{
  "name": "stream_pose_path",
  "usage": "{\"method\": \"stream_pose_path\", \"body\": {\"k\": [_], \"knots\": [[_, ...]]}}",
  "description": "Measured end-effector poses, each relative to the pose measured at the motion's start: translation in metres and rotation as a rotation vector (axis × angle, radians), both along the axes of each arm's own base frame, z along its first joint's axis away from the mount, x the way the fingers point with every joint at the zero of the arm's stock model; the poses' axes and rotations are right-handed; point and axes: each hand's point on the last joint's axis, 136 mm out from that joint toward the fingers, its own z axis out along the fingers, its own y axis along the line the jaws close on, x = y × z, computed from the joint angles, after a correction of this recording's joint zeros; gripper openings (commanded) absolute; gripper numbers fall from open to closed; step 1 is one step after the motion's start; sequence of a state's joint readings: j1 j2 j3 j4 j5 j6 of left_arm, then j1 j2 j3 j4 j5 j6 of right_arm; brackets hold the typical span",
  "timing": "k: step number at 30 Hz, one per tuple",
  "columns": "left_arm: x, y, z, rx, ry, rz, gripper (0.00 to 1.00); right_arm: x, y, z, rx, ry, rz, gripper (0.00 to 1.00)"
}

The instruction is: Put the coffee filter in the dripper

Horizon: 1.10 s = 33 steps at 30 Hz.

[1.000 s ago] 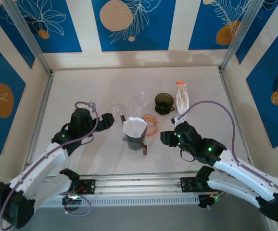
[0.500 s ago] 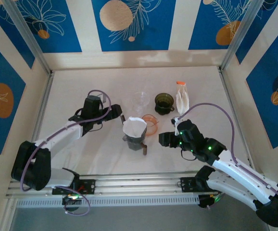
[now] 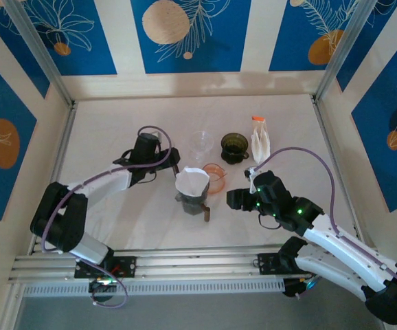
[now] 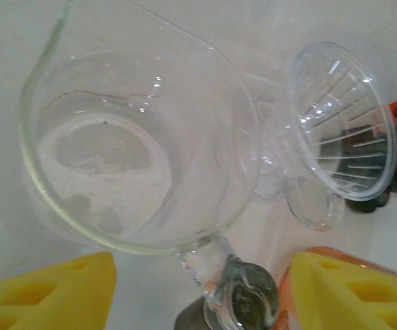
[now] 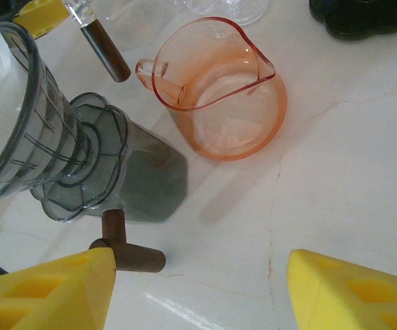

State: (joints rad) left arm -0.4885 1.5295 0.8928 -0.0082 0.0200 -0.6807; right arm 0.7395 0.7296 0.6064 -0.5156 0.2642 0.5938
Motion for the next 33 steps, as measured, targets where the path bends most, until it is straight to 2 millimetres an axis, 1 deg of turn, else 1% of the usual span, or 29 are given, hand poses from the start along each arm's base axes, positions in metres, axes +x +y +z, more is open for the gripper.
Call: {"method": "stream_pose_path", "body": {"k": [10,16,21,25,30,31,33], "knots": [[0.006,0.004,-0.006,0.013,0.004,0.046,0.45,-0.001,0.001,0.0,0.003,0.0,0.007,0.67],[0.009,0.005,-0.005,-0.004,0.004,0.074,0.35,-0.001,0.0,0.005,0.014,-0.013,0.005,0.68],[0.01,0.009,-0.004,-0.006,-0.002,0.106,0.26,-0.002,-0.001,0.005,0.017,-0.015,0.005,0.68],[0.005,0.017,-0.003,-0.002,-0.004,0.128,0.15,-0.007,-0.002,-0.004,0.012,0.003,0.019,0.68],[-0.006,0.033,-0.003,-0.004,0.004,0.162,0.02,-0.018,0.001,-0.018,0.02,0.031,0.075,0.68],[-0.008,0.036,-0.002,-0.005,0.006,0.168,0.0,-0.02,0.003,-0.019,0.026,0.034,0.088,0.68],[-0.013,0.044,-0.002,-0.006,0.012,0.184,0.0,-0.027,0.01,-0.024,0.037,0.044,0.132,0.68]]}}
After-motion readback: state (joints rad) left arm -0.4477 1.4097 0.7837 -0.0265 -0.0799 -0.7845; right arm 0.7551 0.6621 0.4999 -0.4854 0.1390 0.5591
